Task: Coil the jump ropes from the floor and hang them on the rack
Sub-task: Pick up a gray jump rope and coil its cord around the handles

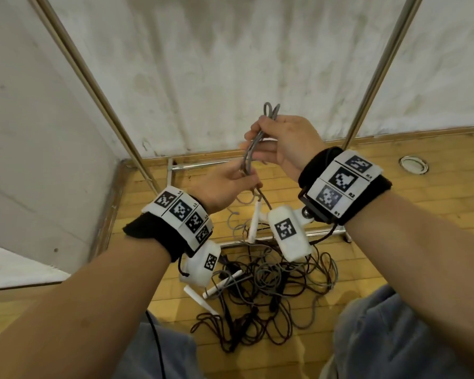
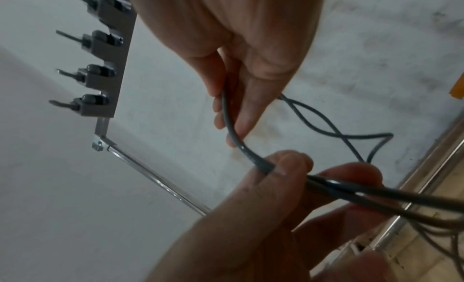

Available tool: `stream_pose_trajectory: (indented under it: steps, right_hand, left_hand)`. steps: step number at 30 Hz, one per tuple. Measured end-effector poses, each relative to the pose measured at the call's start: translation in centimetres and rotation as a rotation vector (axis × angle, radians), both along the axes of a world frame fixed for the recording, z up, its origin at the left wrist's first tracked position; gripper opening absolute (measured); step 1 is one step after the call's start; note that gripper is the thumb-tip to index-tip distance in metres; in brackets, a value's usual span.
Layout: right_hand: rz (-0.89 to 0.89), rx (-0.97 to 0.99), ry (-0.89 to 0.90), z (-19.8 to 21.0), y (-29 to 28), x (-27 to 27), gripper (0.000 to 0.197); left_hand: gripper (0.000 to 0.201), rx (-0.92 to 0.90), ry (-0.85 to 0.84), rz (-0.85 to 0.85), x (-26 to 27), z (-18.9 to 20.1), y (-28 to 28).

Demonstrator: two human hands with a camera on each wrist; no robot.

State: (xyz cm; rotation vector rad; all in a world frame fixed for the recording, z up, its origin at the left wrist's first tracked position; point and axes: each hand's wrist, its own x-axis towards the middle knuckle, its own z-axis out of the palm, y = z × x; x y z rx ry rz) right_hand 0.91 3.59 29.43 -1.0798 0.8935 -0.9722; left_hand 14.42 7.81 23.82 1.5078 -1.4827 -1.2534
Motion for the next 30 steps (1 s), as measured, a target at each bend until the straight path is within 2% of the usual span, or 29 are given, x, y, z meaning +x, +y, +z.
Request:
stream_pose_trajectory:
  steps: [2, 7, 12, 14, 15, 17, 19, 21, 22, 23, 24, 25, 26, 27, 29, 30]
  right_hand:
    - [-0.037, -0.015, -0.061, 0.5, -0.2, -0.3, 0.024]
    - [-0.190, -0.033, -0.301, 2.0, -2.0, -2.1, 0.026]
    - [-0.364, 0.042, -0.279, 0.9, -3.6, -3.4, 0.026]
    - [-0.382, 0.098, -0.158, -0.2, -3.7, -3.2, 0.026]
    - [-0.342, 0.127, -0.010, -0.6, -3.6, -3.0, 0.030]
    - [-0.146, 0.144, 0.357, -1.5, -3.2, -2.8, 0.031]
    - [0.002, 0.000, 0.681, -2.0, -2.4, -2.4, 0.029]
    - [-0.001, -0.280, 0.873, -2.4, -2.0, -2.0, 0.020]
    - [0.044, -0.375, 0.909, -2.3, -1.6, -1.6, 0.025]
    - [0.159, -0.417, 0.916, -2.5, -1.3, -1.3, 0.044]
    - [0.295, -0.414, 0.919, -2.7, -0.9, -1.0, 0.060]
    - [0.409, -0.407, 0.944, -3.0, -0.5, -0.7, 0.065]
    - [0.477, -0.416, 0.947, -3.3, -0.2, -0.4, 0.059]
    - [0.491, -0.436, 0.934, -3.7, -0.1, -0.3, 0.042]
    - [0.407, -0.431, 0.867, -3.7, -0.2, -0.2, 0.004]
    - [0.371, -0.421, 0.844, -3.4, -0.3, -0.3, 0.012]
  left_hand:
    - [0.015, -0.030, -0.010, -0.011, -0.1, -0.2, 0.0]
    - [0.025, 0.006, -0.428, -0.167, 0.2, -2.3, 0.3]
    - [0.043, 0.056, -0.423, -0.131, 1.1, -2.8, 0.5]
    - [0.044, 0.039, -0.320, -0.022, 1.2, -2.5, 0.3]
    - [0.041, 0.042, -0.222, 0.048, 1.2, -2.4, 0.1]
    - [0.035, 0.063, -0.025, 0.176, 1.1, -1.8, -0.2]
    - [0.032, 0.042, 0.048, 0.216, 1.2, -1.3, -0.4]
    - [0.031, 0.004, 0.020, 0.176, 1.3, -0.9, -0.4]
    - [0.030, -0.009, -0.006, 0.150, 1.2, -0.7, -0.4]
    - [0.029, -0.020, -0.035, 0.126, 1.2, -0.5, -0.4]
    - [0.027, -0.033, -0.063, 0.108, 1.2, -0.3, -0.4]
    - [0.026, -0.049, -0.084, 0.093, 1.2, -0.1, -0.4]
    - [0.024, -0.068, -0.102, 0.078, 1.3, 0.2, -0.4]
    - [0.022, -0.084, -0.116, 0.060, 1.4, 0.5, -0.4]
    - [0.016, -0.106, -0.134, 0.028, 1.8, 1.0, -0.4]
    - [0.014, -0.118, -0.140, 0.027, 2.0, 1.1, -0.3]
